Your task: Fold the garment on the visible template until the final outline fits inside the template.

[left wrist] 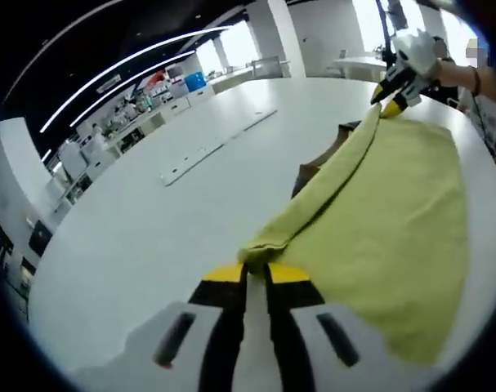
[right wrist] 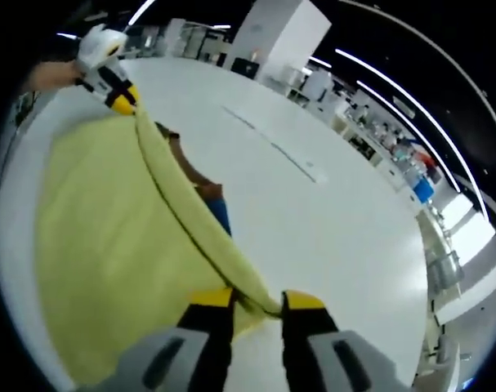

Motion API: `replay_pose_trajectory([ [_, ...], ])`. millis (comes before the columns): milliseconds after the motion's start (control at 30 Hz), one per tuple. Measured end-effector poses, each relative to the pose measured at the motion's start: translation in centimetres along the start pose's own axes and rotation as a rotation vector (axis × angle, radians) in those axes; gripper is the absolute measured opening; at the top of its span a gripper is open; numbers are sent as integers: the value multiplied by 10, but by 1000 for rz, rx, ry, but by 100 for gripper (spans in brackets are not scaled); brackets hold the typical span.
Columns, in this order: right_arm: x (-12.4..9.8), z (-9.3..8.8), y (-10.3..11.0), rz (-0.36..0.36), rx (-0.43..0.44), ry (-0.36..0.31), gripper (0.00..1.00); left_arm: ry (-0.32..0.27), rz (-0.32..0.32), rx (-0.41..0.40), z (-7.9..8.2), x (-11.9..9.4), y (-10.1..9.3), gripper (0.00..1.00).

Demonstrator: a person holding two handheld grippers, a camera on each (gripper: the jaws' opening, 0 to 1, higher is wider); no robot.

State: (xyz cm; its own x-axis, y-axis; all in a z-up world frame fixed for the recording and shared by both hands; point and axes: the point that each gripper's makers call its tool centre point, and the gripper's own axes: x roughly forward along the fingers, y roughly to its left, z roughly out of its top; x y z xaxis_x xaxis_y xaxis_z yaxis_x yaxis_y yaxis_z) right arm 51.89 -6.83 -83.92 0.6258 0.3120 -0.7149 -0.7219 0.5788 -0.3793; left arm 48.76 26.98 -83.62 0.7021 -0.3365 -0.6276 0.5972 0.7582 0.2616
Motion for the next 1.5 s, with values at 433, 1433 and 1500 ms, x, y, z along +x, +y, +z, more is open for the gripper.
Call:
replay_pose_trajectory([
  [433, 4, -3, -26, -84, 328, -32, 20, 9, 101, -111, 0, 5, 22, 12],
  [1433, -26, 16, -7, 78, 687, -167, 77, -120, 101, -453, 1, -44, 29, 64],
  [1500, -31, 13, 0, 104, 679, -159, 79, -123, 84, -445, -2, -50, 25, 68],
])
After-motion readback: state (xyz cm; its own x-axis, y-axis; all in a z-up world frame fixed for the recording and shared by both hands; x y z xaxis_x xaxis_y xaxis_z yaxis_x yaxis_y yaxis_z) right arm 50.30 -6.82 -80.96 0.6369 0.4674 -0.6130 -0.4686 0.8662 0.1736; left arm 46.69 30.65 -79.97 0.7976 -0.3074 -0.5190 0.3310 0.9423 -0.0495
